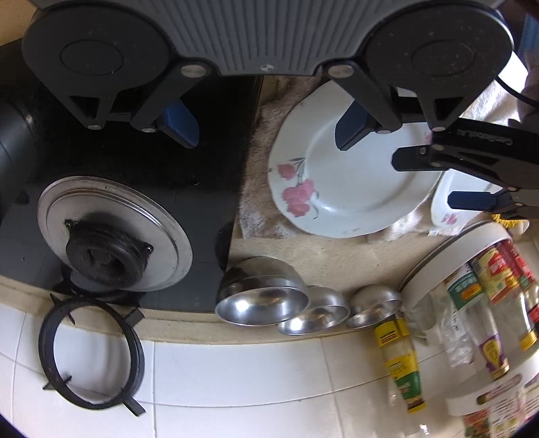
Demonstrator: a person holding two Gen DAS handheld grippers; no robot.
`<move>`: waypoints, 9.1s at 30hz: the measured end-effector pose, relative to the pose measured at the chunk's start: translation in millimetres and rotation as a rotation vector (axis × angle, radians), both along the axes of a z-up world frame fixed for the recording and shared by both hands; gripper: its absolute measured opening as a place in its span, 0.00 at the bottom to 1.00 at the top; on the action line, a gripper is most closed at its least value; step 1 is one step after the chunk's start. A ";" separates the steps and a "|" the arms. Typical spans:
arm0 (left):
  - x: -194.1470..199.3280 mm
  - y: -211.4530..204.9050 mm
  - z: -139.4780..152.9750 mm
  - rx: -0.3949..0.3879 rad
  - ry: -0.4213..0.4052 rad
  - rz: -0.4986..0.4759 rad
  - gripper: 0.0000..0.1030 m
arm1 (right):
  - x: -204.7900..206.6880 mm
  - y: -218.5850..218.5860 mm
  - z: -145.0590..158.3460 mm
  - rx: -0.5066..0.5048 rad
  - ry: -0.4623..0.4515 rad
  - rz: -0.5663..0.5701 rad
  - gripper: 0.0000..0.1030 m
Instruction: Organize plates and bowls
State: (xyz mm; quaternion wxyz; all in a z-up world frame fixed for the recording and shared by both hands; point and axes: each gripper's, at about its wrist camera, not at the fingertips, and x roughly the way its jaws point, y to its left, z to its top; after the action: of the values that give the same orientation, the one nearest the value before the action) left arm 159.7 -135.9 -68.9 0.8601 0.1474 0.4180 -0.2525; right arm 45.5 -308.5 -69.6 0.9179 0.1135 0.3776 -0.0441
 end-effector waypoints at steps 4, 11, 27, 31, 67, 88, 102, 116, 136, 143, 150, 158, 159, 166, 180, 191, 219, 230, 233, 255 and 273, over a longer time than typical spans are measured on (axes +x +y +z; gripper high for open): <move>12.1 -14.4 -6.1 0.028 0.012 -0.041 0.98 | -1.5 5.2 -0.7 0.018 0.003 -0.014 0.89; 29.6 -28.1 -10.0 0.046 0.030 -0.178 0.98 | -8.4 25.8 -6.7 0.104 0.016 -0.097 0.83; 50.2 -27.7 -21.3 0.040 0.078 -0.358 0.96 | 0.7 48.4 -16.0 0.143 0.042 -0.187 0.70; 53.5 -29.8 -23.8 0.031 0.092 -0.393 0.99 | 0.7 49.9 -15.0 0.142 0.044 -0.174 0.70; 55.4 -15.5 -16.6 -0.051 0.155 -0.319 0.91 | -12.9 35.9 -4.4 0.155 0.027 -0.163 0.46; 48.9 -15.6 -18.8 -0.059 0.166 -0.346 0.95 | -19.3 -2.1 -23.9 0.432 -0.051 -0.221 0.47; 50.7 -1.0 3.0 -0.118 0.165 -0.235 0.94 | 4.7 -7.5 2.2 0.416 -0.084 -0.144 0.47; 57.6 46.8 26.8 -0.154 0.109 -0.008 0.95 | 61.8 33.0 16.4 0.407 -0.064 0.086 0.49; 54.2 156.5 18.2 -0.148 0.115 0.337 0.95 | 121.1 128.3 -3.1 0.398 0.084 0.370 0.50; 56.4 173.9 7.5 -0.149 0.147 0.383 0.93 | 126.8 139.6 -4.2 0.380 0.090 0.384 0.55; 59.7 192.4 5.4 -0.184 0.169 0.410 0.89 | 131.6 153.7 0.1 0.308 0.048 0.391 0.64; 51.1 207.1 30.5 -0.203 0.091 0.421 0.90 | 124.9 153.7 7.5 0.306 0.016 0.453 0.64; 49.2 209.1 34.1 -0.207 0.081 0.427 0.91 | 121.8 147.7 8.2 0.300 0.013 0.444 0.64; 33.6 217.8 38.9 -0.242 0.075 0.452 0.92 | 92.2 92.0 4.3 0.236 0.029 0.315 0.64; 20.7 153.3 32.4 -0.260 0.102 0.318 0.93 | 59.2 48.1 -1.4 0.248 0.021 0.234 0.64; 4.8 135.2 29.7 -0.209 0.065 0.355 0.94 | 68.3 71.2 5.1 0.252 -0.006 0.393 0.64; 39.6 176.9 -1.9 -0.203 0.101 0.314 0.92 | 100.8 156.0 15.1 0.146 0.024 0.374 0.64; 31.7 284.2 41.5 -0.172 0.010 0.595 0.98 | 137.4 237.6 40.5 0.079 -0.038 0.599 0.64; 27.1 308.7 42.6 -0.173 0.019 0.664 0.98 | 144.8 262.8 44.3 0.063 -0.049 0.656 0.64; 11.2 350.0 21.9 -0.171 0.085 0.748 0.98 | 159.2 349.9 20.3 0.047 0.074 0.807 0.64; 17.9 352.4 7.0 -0.166 0.129 0.683 0.97 | 164.0 357.8 -1.1 0.079 0.138 0.768 0.64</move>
State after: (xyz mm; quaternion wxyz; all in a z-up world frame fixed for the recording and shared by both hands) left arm 177.6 216.5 -61.9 0.8757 -0.0876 0.4748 0.0078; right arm 209.5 49.3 -70.7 0.8351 -0.0040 0.4548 0.3095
